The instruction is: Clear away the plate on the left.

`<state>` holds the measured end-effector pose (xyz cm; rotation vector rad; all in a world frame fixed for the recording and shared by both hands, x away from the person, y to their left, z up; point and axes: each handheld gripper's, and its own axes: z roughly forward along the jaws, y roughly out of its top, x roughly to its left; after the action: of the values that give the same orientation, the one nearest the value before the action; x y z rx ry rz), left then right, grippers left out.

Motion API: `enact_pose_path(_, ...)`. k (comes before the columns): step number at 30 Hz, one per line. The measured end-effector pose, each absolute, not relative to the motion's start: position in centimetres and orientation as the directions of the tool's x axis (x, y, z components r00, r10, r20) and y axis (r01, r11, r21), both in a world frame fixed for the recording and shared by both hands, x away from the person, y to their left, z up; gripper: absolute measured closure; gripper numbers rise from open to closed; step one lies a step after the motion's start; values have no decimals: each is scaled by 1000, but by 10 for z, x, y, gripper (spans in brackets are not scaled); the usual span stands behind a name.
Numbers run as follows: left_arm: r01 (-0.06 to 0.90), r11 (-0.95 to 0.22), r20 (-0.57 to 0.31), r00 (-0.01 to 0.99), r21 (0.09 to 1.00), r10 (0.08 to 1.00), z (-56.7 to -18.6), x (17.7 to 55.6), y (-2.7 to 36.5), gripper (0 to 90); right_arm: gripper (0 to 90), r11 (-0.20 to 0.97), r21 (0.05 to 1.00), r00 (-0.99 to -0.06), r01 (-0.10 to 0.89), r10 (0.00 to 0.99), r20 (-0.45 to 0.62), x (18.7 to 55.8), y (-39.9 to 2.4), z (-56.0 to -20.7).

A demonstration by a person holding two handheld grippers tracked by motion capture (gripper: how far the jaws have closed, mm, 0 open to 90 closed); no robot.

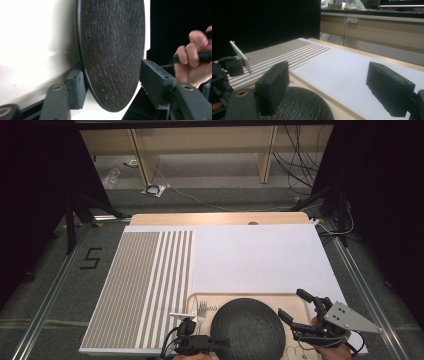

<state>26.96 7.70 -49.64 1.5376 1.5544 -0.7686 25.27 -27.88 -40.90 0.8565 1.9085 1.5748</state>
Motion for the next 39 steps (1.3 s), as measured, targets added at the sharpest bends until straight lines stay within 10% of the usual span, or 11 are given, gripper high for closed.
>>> enact_pose_path(20, 951, 43, -747, 212, 306, 630, -469, 283, 99, 330, 195, 125, 982, -669, 143, 743, 3, 253, -278, -409)
enact_pose_path(39, 712, -76, -458, 526, 699, 716, -423, 276, 113, 291, 194, 125, 981, -670, 149, 743, 7, 253, -278, -409)
